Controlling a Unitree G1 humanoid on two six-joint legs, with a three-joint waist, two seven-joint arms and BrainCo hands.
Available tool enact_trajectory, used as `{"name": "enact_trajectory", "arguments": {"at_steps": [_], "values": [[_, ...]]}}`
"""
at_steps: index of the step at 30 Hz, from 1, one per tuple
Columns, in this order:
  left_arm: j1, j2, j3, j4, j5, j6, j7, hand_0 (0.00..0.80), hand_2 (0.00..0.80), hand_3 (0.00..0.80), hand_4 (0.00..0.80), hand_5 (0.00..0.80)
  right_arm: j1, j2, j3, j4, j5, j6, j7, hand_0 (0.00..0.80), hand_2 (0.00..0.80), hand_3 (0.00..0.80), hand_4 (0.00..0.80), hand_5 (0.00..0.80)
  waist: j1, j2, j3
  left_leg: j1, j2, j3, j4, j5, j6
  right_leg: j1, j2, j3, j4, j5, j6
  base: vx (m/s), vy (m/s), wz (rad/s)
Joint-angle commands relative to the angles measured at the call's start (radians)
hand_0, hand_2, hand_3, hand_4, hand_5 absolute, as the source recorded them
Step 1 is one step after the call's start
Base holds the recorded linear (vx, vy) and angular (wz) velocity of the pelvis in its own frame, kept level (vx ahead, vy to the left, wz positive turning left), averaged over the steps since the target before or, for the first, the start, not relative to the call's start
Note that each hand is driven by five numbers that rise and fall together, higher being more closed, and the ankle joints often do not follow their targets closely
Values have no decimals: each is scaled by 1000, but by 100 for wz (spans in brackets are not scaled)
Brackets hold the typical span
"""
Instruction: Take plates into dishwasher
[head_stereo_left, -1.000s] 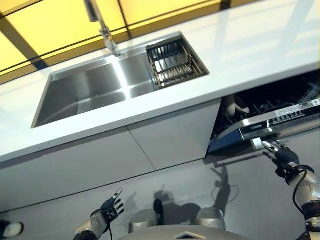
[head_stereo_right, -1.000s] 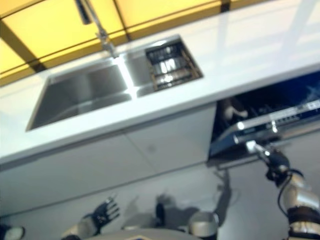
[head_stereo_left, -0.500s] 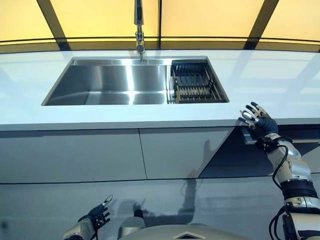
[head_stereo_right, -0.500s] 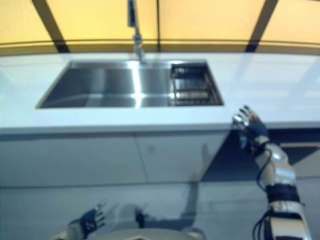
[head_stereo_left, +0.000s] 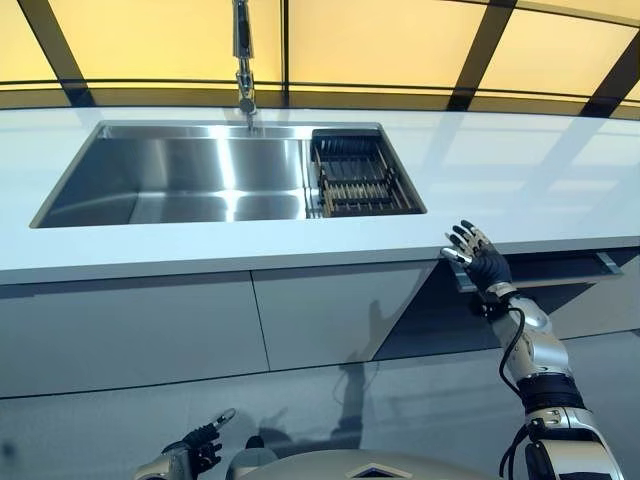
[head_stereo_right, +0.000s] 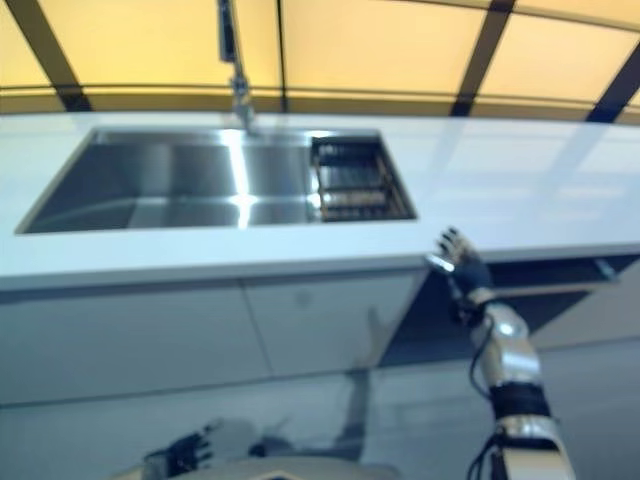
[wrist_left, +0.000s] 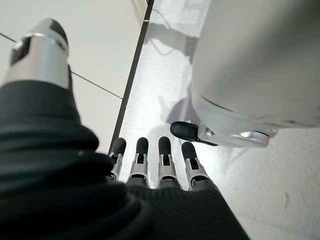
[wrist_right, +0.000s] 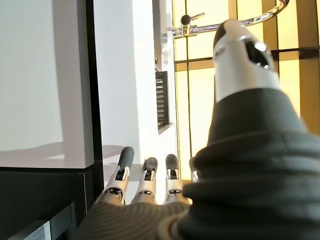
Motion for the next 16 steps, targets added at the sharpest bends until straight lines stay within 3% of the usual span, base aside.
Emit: {"name": "enact_trajectory", "arguments": {"at_steps": [1,6,16], "values": [[-116,-34,-32,56,68,5,-38,0,0,0,0,0,151,138,301,393,-123,190,59,0,0,0,0,0,55,71,87,10,-32,9,3,-54,54,-82,7,-31,55,50,-19,5,66,3],[-130,-39,-50,83,78,-16,-55,0,0,0,0,0,143,146,312,464,-142,180,67,0,0,0,0,0,63,72,86,19,-37,1,4,-60,59,-74,1,-35,64,43,-18,31,41,7],[-136,-43,-48,78,55,-15,-38,0,0,0,0,0,162,156,326,433,-129,148,54,0,0,0,0,0,53,60,82,27,-41,7,7,-73,68,-81,-2,-19,79,36,-14,9,1,1]]}}
